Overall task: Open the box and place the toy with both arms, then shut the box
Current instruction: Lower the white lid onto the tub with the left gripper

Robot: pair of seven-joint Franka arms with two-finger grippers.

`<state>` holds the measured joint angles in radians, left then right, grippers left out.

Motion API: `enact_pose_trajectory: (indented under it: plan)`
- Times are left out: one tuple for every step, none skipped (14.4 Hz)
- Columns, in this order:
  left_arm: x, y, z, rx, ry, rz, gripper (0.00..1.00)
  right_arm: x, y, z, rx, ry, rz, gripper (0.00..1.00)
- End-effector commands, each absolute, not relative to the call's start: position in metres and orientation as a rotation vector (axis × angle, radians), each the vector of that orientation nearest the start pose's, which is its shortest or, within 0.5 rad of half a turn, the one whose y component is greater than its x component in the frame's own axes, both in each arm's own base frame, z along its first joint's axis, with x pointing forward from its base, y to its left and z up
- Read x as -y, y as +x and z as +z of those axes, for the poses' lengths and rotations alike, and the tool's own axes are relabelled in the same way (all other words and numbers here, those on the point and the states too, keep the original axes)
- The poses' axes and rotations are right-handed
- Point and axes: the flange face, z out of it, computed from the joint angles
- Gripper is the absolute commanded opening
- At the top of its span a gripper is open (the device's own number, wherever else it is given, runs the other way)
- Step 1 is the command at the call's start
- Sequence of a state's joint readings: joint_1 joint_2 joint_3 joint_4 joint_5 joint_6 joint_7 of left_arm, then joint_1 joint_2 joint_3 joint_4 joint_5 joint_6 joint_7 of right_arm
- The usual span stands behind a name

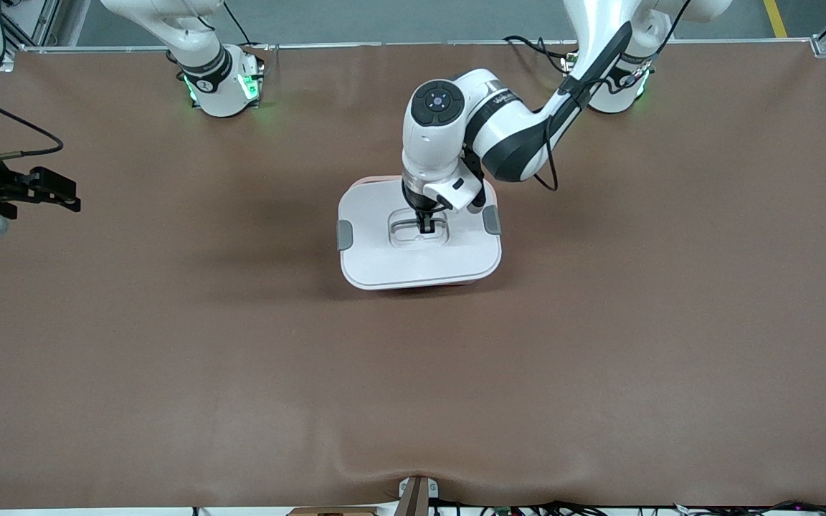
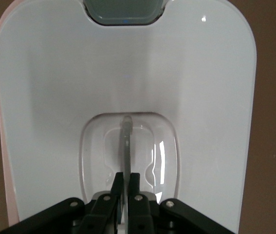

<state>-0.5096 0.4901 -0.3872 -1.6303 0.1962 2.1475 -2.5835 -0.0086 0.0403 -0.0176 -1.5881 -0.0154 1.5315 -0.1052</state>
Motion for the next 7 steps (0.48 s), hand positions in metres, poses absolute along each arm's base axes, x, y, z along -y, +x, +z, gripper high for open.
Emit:
enact_pose_trajectory:
  plan:
    - [0.512,0.456,0.354,-2.227,2.13,0.016,0.0,0.017,0.538,0.592,-0.051,-3.084,0.138,1.0]
    - [0.512,0.454,0.353,-2.226,2.134,0.018,0.0,0.024,0.538,0.592,-0.085,-3.071,0.141,1.0]
    - [0.512,0.452,0.352,-2.224,2.143,0.022,0.0,0.03,0.538,0.592,-0.103,-3.068,0.138,1.0]
    - [0.513,0.448,0.35,-2.221,2.153,0.023,0.0,0.033,0.538,0.596,-0.136,-3.066,0.134,1.0]
    - [0.513,0.446,0.348,-2.22,2.16,0.023,0.0,0.033,0.538,0.597,-0.147,-3.066,0.136,1.0]
    - [0.514,0.444,0.349,-2.216,2.164,0.025,0.0,0.033,0.537,0.599,-0.136,-3.068,0.127,1.0]
    - [0.518,0.436,0.354,-2.212,2.185,0.036,0.0,0.033,0.538,0.605,-0.121,-3.079,0.108,1.0]
